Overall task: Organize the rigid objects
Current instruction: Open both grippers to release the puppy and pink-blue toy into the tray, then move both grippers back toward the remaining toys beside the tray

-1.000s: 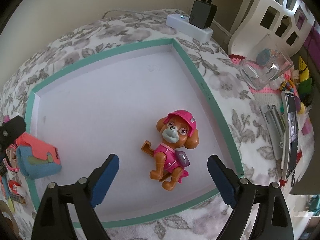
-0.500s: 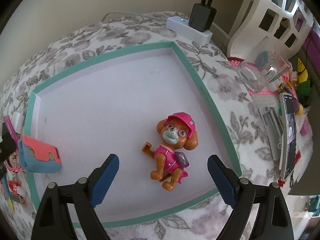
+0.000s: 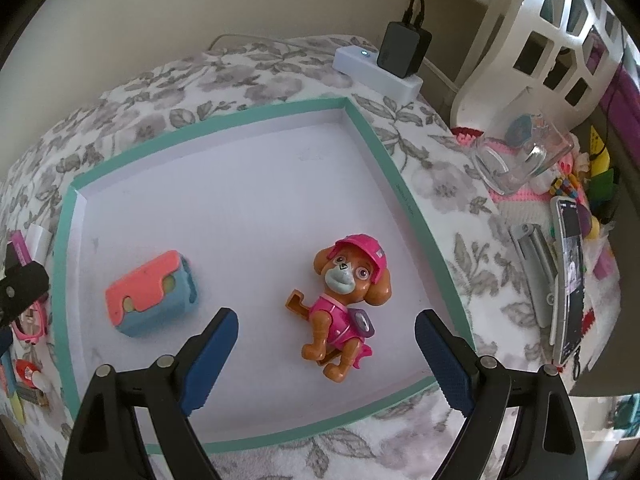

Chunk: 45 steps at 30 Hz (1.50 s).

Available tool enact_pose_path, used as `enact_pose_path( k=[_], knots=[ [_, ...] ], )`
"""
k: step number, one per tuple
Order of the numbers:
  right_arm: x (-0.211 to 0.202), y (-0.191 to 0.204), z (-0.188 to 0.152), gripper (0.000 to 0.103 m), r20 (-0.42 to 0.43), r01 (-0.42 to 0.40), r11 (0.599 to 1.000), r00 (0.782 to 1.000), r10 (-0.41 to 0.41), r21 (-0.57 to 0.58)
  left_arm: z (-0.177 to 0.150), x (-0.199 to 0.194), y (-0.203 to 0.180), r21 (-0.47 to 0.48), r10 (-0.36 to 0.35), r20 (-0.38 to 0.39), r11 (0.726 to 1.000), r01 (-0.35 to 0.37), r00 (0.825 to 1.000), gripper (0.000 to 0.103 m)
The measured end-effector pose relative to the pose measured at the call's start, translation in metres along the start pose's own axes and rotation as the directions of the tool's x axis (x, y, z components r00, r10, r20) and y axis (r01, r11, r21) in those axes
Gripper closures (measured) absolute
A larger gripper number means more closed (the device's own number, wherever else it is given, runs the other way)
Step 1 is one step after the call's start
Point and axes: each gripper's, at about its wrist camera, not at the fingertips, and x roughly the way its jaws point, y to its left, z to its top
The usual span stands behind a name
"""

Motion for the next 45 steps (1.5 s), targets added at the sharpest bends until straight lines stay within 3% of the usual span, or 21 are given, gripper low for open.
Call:
enact_pose_path(
  k=[6,10,13,21,27,31,38,45],
  knots=[
    [-0.013,0.009,0.000,0.011,0.036,-0.018,1.000,0.999,0.018,-0.016,0.005,-0.016,0.024,-0.057,0.035,0.029,0.998,-0.034,0.999,0.007],
    [-0.033,0.022,0.000,0.011,0.114,-0.048,0.998,0.992,0.053,-0.047,0.012,-0.034,0.058,-0.118,0.049,0.066,0.992,-0.041,0.997,0.007],
    [-0.051,0.036,0.001,0.011,0.173,-0.072,0.994,0.981,0.084,-0.080,0.018,-0.048,0.093,-0.172,0.067,0.100,0.984,-0.049,0.993,0.007],
    [-0.091,0.089,-0.006,0.011,0.251,-0.191,0.965,0.940,0.233,-0.179,0.036,-0.071,0.201,-0.263,0.209,0.139,0.950,-0.168,0.968,0.007],
    [-0.102,0.144,-0.019,0.011,0.199,-0.278,0.918,0.919,0.340,-0.283,0.043,-0.075,0.269,-0.324,0.265,0.110,0.921,-0.218,0.958,0.007],
    [-0.100,0.180,-0.033,0.011,0.135,-0.331,0.878,0.908,0.396,-0.346,0.040,-0.069,0.288,-0.314,0.275,0.086,0.920,-0.235,0.958,0.007],
    [-0.078,0.220,-0.053,0.011,-0.026,-0.406,0.843,0.905,0.425,-0.353,0.030,-0.043,0.288,-0.249,0.257,0.036,0.938,-0.241,0.966,0.007],
    [-0.054,0.238,-0.063,0.011,-0.137,-0.448,0.842,0.894,0.427,-0.301,0.023,-0.014,0.278,-0.172,0.235,-0.017,0.957,-0.235,0.972,0.007]
  ],
)
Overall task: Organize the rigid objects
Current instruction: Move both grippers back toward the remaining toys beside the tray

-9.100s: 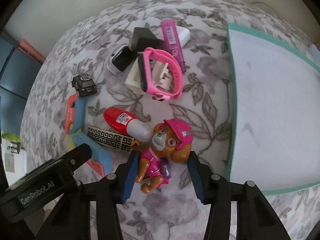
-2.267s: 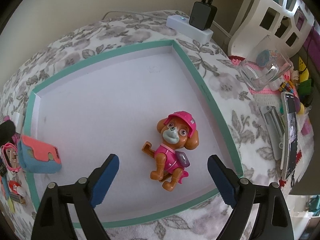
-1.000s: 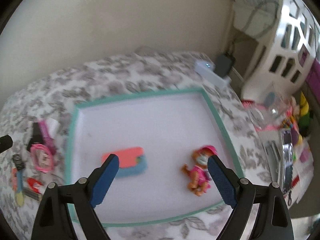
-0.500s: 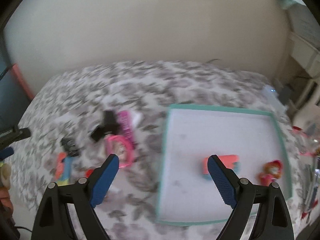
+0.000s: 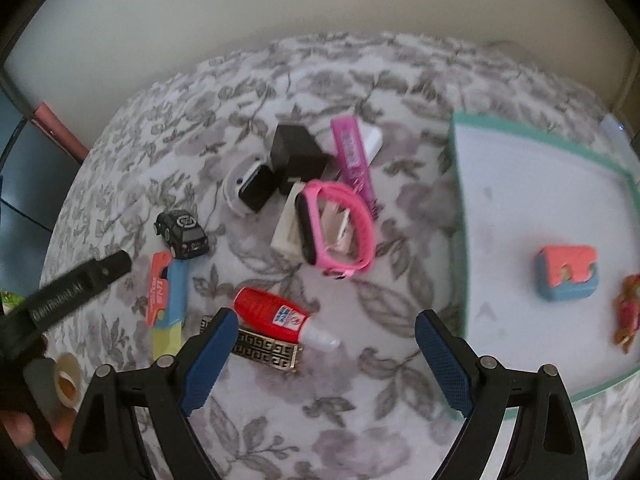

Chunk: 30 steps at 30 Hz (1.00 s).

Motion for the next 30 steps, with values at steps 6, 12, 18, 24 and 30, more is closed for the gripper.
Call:
enact_pose_path(
  k=[6,12,18,24,30],
  knots=[
    [0.019,0.004,0.002,0.011,-0.043,0.001,0.999,0.999,0.001,0.047,-0.005,0.014,-0.001,0.018,-0.005,-0.026,1.000,0.006,1.000,0.007],
    [0.031,0.010,0.007,0.011,-0.058,-0.013,0.997,0.998,0.018,0.082,-0.007,0.024,0.002,0.028,-0.022,-0.037,0.999,0.023,0.999,0.007],
    [0.041,0.018,0.010,0.011,-0.049,0.004,0.996,0.999,0.001,0.092,-0.008,0.030,0.007,0.024,-0.032,-0.041,0.999,0.033,0.999,0.007],
    [0.054,0.020,0.011,0.011,-0.072,0.029,0.996,0.997,-0.022,0.090,-0.007,0.033,0.008,0.014,-0.039,-0.047,0.999,0.040,0.998,0.007],
    [0.051,0.013,0.006,0.013,-0.081,0.011,0.994,0.997,-0.002,0.113,-0.008,0.034,0.001,0.018,-0.051,-0.053,0.998,0.052,0.997,0.007]
  ],
)
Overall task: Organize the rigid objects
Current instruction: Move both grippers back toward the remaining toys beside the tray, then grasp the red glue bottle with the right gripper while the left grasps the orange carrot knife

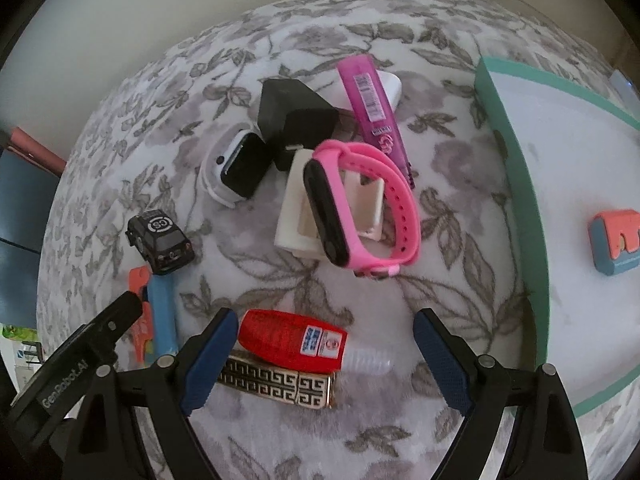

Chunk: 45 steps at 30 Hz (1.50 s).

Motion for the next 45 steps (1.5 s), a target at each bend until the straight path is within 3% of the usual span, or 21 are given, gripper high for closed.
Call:
enact_pose_path(
  k=[8,18,24,26,28,40,45],
  knots=[
    [-0.007,-0.017,-0.009,0.015,-0.033,-0.005,1.000,0.999,0.006,0.028,-0.002,0.000,-0.012,0.016,-0.018,-0.006,1.000,0.018,1.000,0.007],
    [-0.015,-0.039,-0.015,0.026,-0.067,-0.026,0.998,0.997,0.030,0.066,-0.007,0.008,-0.024,0.040,-0.004,-0.021,0.999,0.005,1.000,0.007],
    [-0.020,-0.048,-0.016,0.032,-0.067,-0.039,0.997,0.997,0.044,0.070,-0.007,0.011,-0.031,0.061,0.003,-0.029,0.998,-0.002,1.000,0.018],
    [-0.021,-0.050,-0.016,0.032,-0.065,-0.044,0.997,0.997,0.048,0.067,-0.008,0.011,-0.033,0.071,0.000,-0.034,0.997,0.002,0.999,0.040],
    [-0.021,-0.049,-0.014,0.032,-0.064,-0.044,0.997,0.997,0.048,0.064,-0.009,0.013,-0.035,0.070,-0.011,-0.052,0.997,0.014,0.999,0.045],
    [-0.014,-0.033,-0.004,0.026,-0.037,-0.035,0.999,0.999,0.035,0.005,-0.008,0.012,-0.033,0.070,-0.009,-0.062,0.997,0.013,0.998,0.046],
    [-0.009,-0.019,-0.001,0.025,-0.018,0.007,0.999,1.000,-0.007,-0.044,-0.007,0.014,-0.031,0.060,-0.012,-0.065,0.998,0.016,0.998,0.046]
  ],
)
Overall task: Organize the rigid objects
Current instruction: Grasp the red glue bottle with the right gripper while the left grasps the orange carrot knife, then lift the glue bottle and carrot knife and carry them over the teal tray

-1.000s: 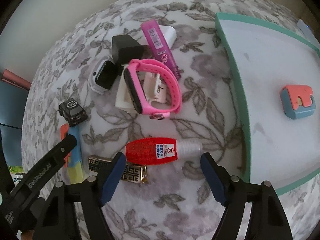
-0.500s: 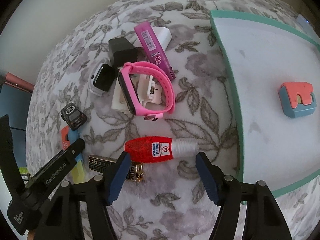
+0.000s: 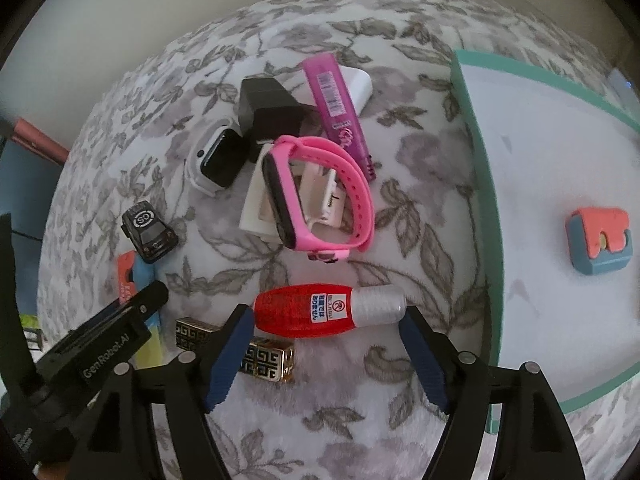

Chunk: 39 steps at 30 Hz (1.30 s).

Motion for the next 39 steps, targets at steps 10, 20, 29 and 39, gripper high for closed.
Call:
enact_pose_path(
  k=[10,20,29,39],
  knots=[
    [0.018,0.027,0.005,0.022,0.015,0.102,0.990,0.995,-0.101,-0.095,0.000,0.002,0.000,0.005,0.005,0.003,1.000,-0.005,1.000,0.046],
    [0.019,0.025,0.000,0.023,0.018,0.097,0.990,0.995,-0.096,-0.098,0.002,0.004,-0.003,-0.001,0.013,0.003,1.000,-0.013,1.000,0.046],
    [0.011,0.013,0.001,0.024,0.005,0.065,0.996,0.998,-0.065,-0.066,0.000,-0.001,-0.005,0.011,0.020,0.009,1.000,-0.020,1.000,0.059],
    [-0.002,0.007,-0.003,0.024,0.009,0.030,0.998,1.000,-0.029,-0.051,-0.007,-0.011,-0.004,-0.001,0.029,-0.018,1.000,-0.029,0.999,0.059]
  ],
)
